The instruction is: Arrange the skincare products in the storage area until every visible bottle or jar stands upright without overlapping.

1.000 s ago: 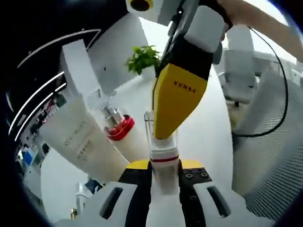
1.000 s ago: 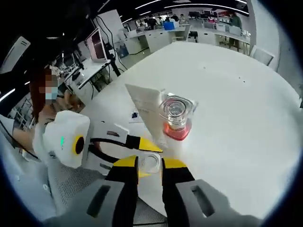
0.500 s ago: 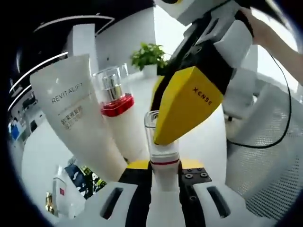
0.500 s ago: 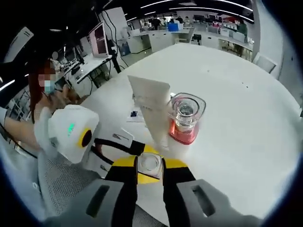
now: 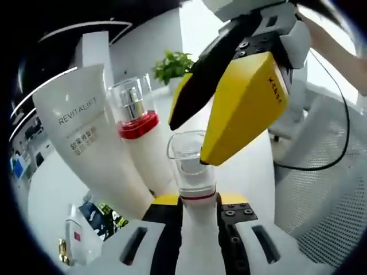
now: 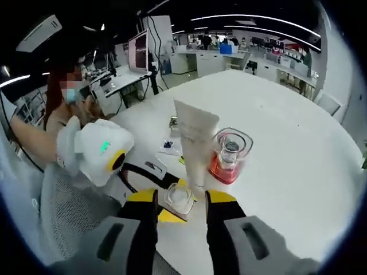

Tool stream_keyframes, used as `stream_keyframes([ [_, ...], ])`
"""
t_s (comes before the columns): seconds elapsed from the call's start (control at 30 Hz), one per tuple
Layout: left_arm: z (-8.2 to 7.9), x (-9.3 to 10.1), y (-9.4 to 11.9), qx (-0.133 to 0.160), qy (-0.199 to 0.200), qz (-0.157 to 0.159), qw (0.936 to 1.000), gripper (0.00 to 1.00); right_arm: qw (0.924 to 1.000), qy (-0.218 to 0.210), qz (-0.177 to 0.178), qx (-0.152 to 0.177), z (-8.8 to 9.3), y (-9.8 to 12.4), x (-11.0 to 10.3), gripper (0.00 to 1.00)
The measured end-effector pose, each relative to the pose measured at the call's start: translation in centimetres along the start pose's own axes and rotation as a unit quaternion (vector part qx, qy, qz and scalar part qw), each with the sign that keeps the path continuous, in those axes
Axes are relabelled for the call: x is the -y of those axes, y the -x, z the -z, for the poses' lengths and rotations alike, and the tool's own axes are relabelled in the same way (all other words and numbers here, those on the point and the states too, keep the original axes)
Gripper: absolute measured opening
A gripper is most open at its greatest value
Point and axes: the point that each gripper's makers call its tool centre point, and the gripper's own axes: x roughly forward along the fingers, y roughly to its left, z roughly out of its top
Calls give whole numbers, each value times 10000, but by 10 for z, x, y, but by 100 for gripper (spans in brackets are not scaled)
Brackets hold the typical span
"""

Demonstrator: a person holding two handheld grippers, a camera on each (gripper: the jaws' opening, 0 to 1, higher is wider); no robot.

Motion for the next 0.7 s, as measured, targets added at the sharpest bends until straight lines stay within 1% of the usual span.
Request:
stream_keyframes([
  [0.1,1,0,1,-70,8,18,10000,25,10000,28,16,4,8,3,2,38],
  [0.23,1,-4,4,-144,34,-54,9999,25,9999,83,65,-137,21,1,7,37],
  [0.33,4,-7,7,-278,49,-100,9996,25,9996,134,61,-235,31,-4,8,35],
  [0.4,5,-9,9,-299,109,-95,9994,24,9993,192,7,-322,38,-9,8,33],
  [0.43,5,-10,10,-310,142,-99,9994,24,9991,244,-5,-361,41,-11,8,30],
  [0.47,5,-11,11,-329,130,-100,9993,24,9987,277,0,-433,45,-15,8,28],
  [0.53,7,-12,12,-370,79,-116,9992,23,9981,391,-46,-475,48,-18,8,25],
  [0.57,9,-11,13,-422,75,-102,9990,21,9981,367,-54,-500,50,-21,8,24],
  [0.63,12,-12,13,-507,78,-89,9986,21,9980,436,-84,-449,50,-25,7,19],
  [0.7,14,-13,14,-582,50,-106,9982,21,9980,411,-144,-462,50,-28,5,18],
])
